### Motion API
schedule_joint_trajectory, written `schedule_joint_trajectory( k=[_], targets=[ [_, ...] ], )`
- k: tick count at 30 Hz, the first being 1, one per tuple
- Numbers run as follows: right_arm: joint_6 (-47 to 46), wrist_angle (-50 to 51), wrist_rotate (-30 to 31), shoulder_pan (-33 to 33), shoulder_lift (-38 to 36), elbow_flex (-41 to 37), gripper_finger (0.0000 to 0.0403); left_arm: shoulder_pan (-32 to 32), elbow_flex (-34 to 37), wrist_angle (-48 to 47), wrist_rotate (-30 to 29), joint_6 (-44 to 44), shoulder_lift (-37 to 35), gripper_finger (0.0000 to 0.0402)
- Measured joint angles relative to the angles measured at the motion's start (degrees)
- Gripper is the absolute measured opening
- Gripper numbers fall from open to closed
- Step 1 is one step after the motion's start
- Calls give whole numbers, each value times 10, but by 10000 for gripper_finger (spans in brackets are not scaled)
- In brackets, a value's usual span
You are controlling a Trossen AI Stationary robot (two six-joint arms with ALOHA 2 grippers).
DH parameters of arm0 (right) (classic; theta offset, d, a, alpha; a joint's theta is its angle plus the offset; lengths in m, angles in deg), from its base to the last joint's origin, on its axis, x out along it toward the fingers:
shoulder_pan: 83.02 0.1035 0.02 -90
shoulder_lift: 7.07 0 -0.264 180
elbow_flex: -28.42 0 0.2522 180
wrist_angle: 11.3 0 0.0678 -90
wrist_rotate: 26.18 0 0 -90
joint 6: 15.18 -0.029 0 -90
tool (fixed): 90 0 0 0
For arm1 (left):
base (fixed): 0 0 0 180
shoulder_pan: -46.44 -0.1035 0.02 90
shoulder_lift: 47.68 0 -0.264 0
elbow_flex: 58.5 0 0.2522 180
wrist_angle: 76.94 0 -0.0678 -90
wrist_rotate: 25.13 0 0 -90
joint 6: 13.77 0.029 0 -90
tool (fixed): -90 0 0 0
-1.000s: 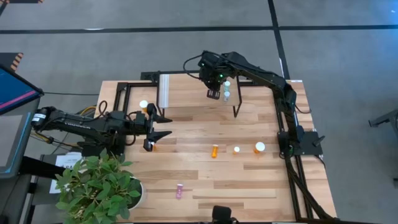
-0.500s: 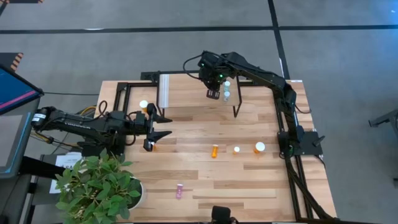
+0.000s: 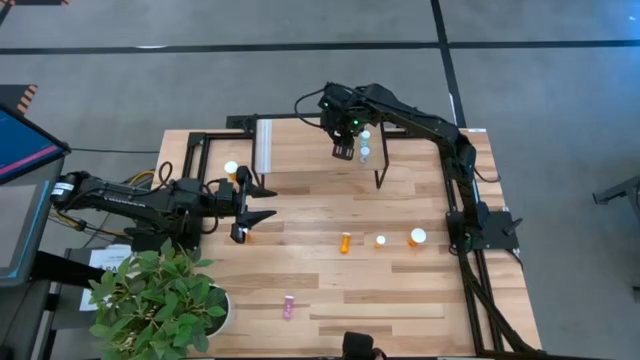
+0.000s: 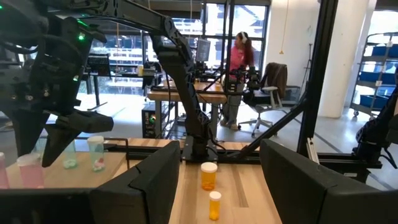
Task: Pick and place medicine bottles onto shelf by color
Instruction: Align the small pink pill bottle with the other small pink pill bottles on the shelf
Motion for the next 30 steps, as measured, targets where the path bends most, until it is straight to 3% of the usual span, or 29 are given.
schedule_joint_trajectory(
  k=[5,11,17,30],
  targets=[
    [-14,24,0,0,1,12,224,0,0,0,0,0,0,210],
    [-54,69,1,0,0,85,225,0,0,-1,0,-11,0,210],
    [-86,77,-8,17,-59,73,225,0,0,-17,0,-20,0,210],
    [-130,60,-14,194,-169,73,218,2,0,-39,22,-71,0,210]
  ],
)
